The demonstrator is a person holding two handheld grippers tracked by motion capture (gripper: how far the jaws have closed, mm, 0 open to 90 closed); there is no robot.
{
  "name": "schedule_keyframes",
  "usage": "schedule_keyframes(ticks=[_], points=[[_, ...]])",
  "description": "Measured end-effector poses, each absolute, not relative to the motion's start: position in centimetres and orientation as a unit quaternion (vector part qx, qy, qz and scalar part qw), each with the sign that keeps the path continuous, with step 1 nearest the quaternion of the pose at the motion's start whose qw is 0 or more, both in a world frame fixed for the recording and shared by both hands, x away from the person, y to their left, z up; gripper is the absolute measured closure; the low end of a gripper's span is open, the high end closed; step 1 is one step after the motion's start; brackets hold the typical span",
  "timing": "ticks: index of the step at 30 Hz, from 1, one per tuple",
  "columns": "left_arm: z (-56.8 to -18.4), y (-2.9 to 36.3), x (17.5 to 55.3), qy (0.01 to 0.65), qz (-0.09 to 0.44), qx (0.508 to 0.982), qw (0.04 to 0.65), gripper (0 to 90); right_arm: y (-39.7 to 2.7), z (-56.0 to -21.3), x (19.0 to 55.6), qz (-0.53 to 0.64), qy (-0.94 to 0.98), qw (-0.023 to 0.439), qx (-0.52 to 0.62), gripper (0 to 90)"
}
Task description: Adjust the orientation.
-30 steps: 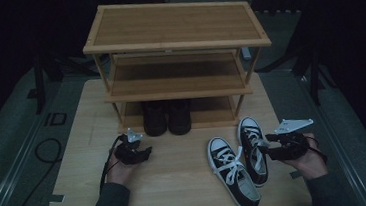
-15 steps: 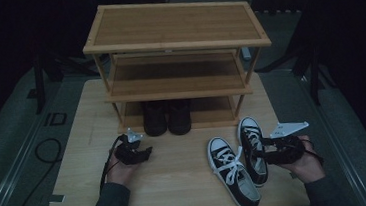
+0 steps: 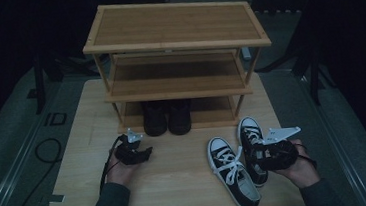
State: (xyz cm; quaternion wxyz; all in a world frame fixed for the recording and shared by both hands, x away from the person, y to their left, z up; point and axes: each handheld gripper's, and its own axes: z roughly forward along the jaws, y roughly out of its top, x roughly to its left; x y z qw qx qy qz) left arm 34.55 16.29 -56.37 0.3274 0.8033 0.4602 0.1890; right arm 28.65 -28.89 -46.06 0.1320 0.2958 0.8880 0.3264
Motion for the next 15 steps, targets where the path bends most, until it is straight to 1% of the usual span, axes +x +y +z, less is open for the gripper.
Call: schedule_keyframes(ticks=[10,15], points=[[-56.4,16.3,34.5,0.46,0.189,0.804,0.328,43.1,-27.6,-46.5,27.9,0.319,0.898,0.122,0.277,46.4],[-56.4,16.3,34.5,0.46,0.189,0.804,0.328,43.0,-26.8,-47.3,27.6,0.309,0.907,0.105,0.265,44.3]])
